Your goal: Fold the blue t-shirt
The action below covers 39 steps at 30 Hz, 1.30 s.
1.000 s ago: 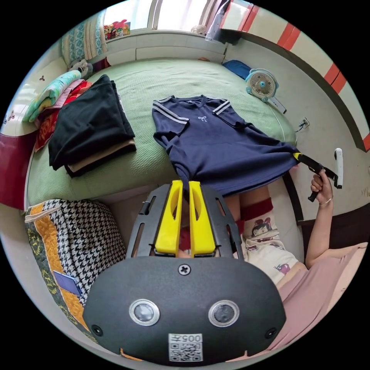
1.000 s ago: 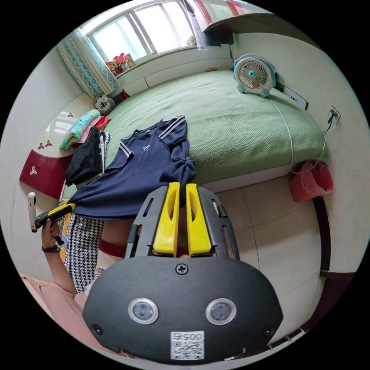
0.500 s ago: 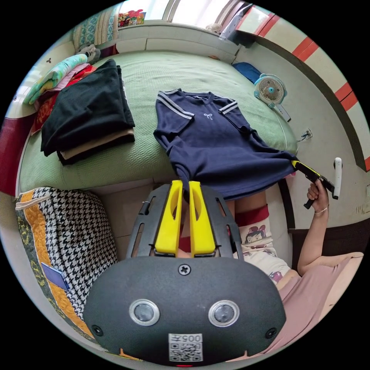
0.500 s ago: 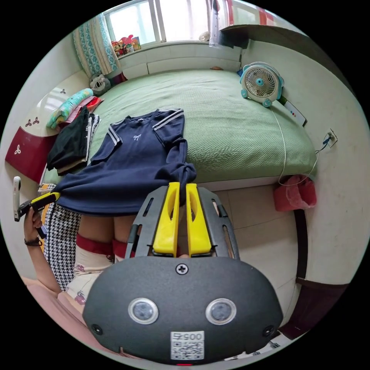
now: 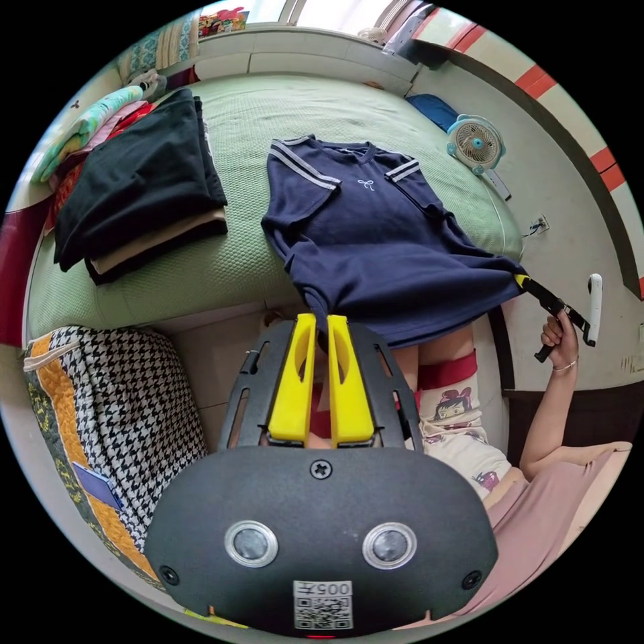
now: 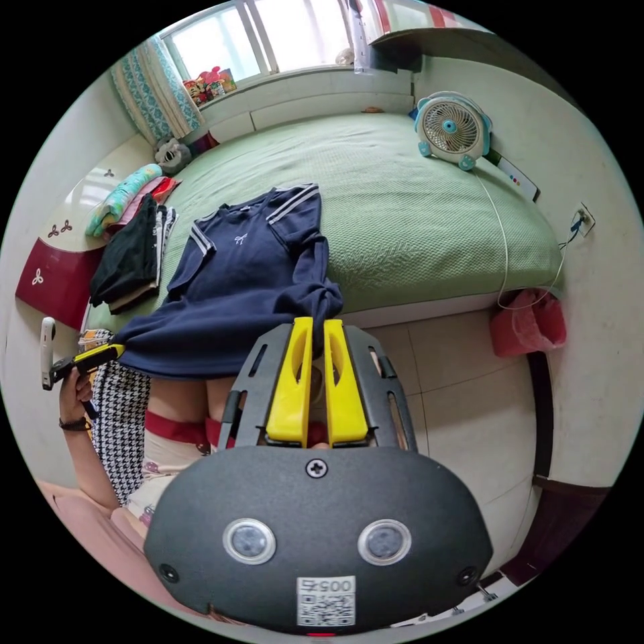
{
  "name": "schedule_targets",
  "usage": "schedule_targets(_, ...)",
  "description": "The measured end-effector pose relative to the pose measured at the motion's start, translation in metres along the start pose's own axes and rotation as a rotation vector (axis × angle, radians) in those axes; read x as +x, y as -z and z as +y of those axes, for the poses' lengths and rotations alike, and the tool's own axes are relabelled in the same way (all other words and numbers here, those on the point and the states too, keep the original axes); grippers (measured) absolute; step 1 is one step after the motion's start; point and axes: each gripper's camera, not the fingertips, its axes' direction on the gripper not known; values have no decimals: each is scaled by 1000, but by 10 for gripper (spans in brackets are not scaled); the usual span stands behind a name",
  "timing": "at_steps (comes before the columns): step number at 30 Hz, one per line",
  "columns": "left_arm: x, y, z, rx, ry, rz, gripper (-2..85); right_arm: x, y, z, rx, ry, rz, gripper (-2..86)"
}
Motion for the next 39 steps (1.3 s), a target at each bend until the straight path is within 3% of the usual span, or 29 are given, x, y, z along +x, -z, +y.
schedule_targets(21, -32, -30, -60, -16, -5, -17, 46, 3, -29, -31, -8, -41, -27, -9)
schedule_targets(34, -65, -49, -155, 31, -9, -16, 46, 2, -53, -95, 69, -72, -40, -9)
schedule_targets(39, -85, -56, -220, 16, -8, -15, 46, -9, -71, -164, 90, 0, -27, -8)
